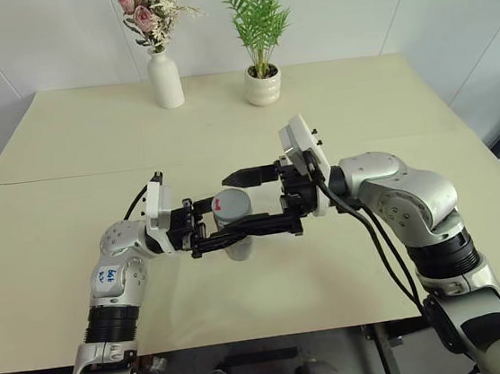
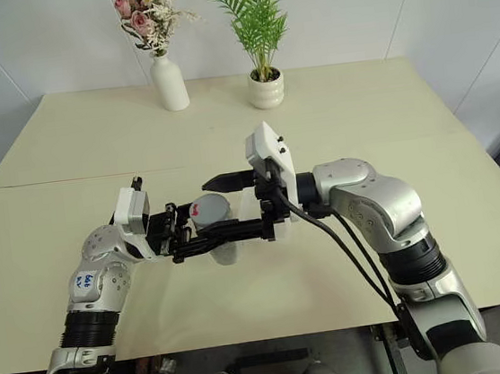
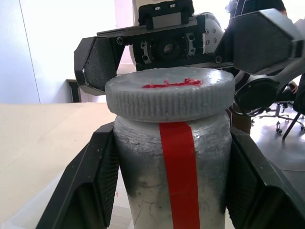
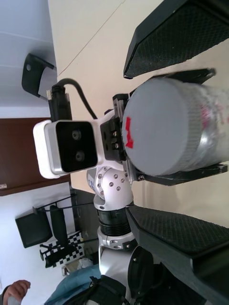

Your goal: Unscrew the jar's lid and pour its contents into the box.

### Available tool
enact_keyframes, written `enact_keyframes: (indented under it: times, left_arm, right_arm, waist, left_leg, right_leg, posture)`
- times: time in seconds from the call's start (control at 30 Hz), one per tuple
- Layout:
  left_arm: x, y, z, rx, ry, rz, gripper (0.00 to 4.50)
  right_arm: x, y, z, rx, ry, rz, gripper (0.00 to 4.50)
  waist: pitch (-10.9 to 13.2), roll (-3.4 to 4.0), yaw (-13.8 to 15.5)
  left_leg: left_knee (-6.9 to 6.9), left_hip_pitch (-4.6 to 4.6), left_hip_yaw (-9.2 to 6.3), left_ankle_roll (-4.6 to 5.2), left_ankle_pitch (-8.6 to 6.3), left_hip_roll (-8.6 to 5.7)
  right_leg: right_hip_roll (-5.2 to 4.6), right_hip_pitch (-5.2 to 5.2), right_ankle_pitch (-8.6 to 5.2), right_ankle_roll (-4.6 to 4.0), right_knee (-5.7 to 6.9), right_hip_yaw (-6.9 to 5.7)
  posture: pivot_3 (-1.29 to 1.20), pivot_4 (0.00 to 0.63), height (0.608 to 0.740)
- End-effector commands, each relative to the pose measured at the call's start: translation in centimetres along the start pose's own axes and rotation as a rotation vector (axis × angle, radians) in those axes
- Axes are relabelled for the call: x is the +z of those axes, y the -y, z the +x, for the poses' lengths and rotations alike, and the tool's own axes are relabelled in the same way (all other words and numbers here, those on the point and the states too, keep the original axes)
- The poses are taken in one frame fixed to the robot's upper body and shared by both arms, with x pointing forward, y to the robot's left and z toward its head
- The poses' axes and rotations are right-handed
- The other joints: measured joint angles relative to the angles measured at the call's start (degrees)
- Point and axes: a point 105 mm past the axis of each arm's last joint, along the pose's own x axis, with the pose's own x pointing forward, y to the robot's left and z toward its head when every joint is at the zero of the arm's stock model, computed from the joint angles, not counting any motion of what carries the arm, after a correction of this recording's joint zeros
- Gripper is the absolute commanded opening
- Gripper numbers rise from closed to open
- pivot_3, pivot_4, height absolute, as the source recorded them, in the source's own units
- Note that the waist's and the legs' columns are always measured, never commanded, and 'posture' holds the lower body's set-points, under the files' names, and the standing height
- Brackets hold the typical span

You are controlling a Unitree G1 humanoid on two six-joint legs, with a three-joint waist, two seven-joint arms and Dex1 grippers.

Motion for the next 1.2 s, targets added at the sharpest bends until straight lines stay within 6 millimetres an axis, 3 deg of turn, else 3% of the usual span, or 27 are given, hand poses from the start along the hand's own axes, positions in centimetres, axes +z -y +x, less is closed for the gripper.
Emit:
enact_keyframes:
  times: [0.03, 0.43, 0.57, 0.63, 0.93, 1.2]
  left_arm:
    - [0.9, 0.1, 0.2, -0.011, 0.008, 0.047, 2.51]
    - [0.9, 0.1, 0.3, -0.012, 0.009, 0.046, 2.51]
    - [0.9, 0.1, 0.3, -0.011, 0.009, 0.047, 2.51]
    - [0.9, 0.1, 0.3, -0.011, 0.008, 0.047, 2.51]
    - [0.9, 0.2, 0.2, -0.013, 0.005, 0.043, 2.51]
    - [0.2, 0.8, -0.1, -0.046, -0.035, 0.032, 2.51]
  right_arm:
    - [0.7, 0.0, 0.2, 0.006, 0.012, -0.03, 4.45]
    - [0.5, 0.1, 0.5, 0.005, 0.012, -0.023, 4.45]
    - [0.5, 0.1, 0.5, 0.008, 0.017, -0.024, 3.62]
    - [0.5, 0.1, 0.6, 0.004, 0.019, -0.031, 2.91]
    - [0.9, 0.0, 0.7, 0.007, 0.043, -0.037, 2.91]
    - [4.4, 0.5, -0.2, -0.004, 0.183, -0.064, 2.91]
  waist:
    - [0.0, 0.0, 0.0]
    - [0.0, 0.0, -0.01]
    - [0.0, 0.0, -0.01]
    - [0.0, 0.0, 0.0]
    - [0.0, 0.0, -0.02]
    - [0.01, 0.01, -0.05]
  left_leg:
    - [0.0, 0.0, 0.0, 0.0, 0.0, 0.0]
    - [0.0, 0.0, 0.01, 0.0, 0.0, 0.0]
    - [0.01, 0.0, 0.0, 0.0, 0.0, 0.0]
    - [0.01, 0.0, 0.01, 0.0, 0.0, -0.01]
    - [0.01, 0.0, 0.01, 0.0, 0.0, 0.0]
    - [-0.01, 0.0, 0.02, 0.0, 0.0, 0.0]
  right_leg:
    - [0.0, 0.0, 0.0, 0.0, 0.0, 0.0]
    - [0.0, 0.0, 0.0, 0.0, 0.0, 0.0]
    - [0.0, 0.0, 0.0, 0.0, 0.01, 0.0]
    - [0.0, 0.0, 0.0, 0.0, 0.01, 0.0]
    - [0.0, 0.0, 0.0, 0.0, 0.01, 0.0]
    - [0.0, -0.01, 0.0, 0.0, 0.01, 0.01]
  posture:
    - [0.0, 0.15, 0.74]
    - [0.0, 0.15, 0.74]
    - [0.0, 0.15, 0.74]
    - [0.0, 0.15, 0.74]
    - [0.0, 0.15, 0.74]
    - [0.0, 0.15, 0.74]
